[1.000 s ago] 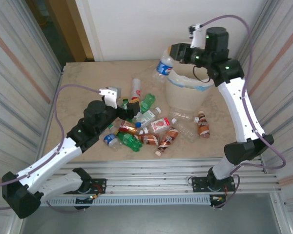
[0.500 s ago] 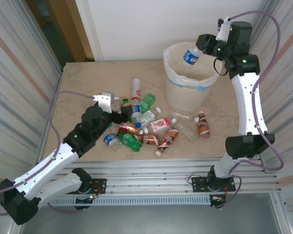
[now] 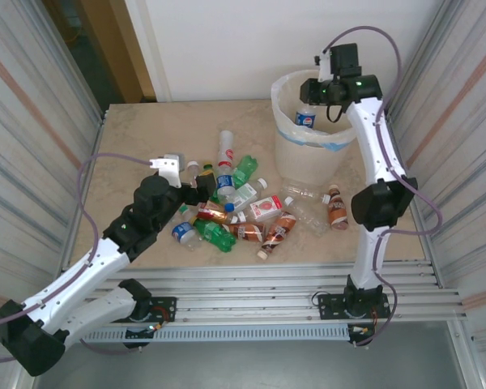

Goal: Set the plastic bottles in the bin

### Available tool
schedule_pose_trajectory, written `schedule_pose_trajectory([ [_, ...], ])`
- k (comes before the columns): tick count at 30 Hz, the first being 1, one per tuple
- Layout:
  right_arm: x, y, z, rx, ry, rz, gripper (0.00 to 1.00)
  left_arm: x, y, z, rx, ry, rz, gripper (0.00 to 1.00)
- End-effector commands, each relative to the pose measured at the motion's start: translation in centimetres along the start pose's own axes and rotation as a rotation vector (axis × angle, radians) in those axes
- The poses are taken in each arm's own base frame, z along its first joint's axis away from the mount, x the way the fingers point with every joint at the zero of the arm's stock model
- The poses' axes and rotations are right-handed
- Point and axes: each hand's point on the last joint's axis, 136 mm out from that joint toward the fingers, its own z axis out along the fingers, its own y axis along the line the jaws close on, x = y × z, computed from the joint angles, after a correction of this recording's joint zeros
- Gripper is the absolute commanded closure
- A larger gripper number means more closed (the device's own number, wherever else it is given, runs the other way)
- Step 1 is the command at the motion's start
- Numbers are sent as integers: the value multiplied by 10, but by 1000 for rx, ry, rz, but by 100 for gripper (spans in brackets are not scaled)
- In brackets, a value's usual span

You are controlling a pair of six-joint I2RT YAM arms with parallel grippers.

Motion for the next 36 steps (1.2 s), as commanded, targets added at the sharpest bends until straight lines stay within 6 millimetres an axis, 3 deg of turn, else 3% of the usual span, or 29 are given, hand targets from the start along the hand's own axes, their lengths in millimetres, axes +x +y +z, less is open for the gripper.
schedule_pose_trajectory([
  [1, 14, -5, 9, 22, 70, -41, 91, -1, 7, -3, -28, 0, -28, 1],
  [7, 38, 2, 35, -45, 162, -16, 87, 1, 16, -2, -70, 23, -57, 1],
  [11, 50, 1, 48, -56, 206, -8, 79, 2, 18, -1, -83, 31, -69, 1],
  [16, 52, 0, 50, -55, 216, -9, 48, 3, 22, -1, -101, 37, -78, 1],
  [18, 48, 0, 46, -47, 203, -13, 42, 4, 22, -1, -102, 40, -80, 1],
  [27, 6, -3, -3, -1, 59, -38, 36, 4, 25, -3, -118, 43, -83, 1],
  [36, -34, -5, -90, 84, -135, -43, 33, 4, 33, -4, -157, 56, -91, 1],
])
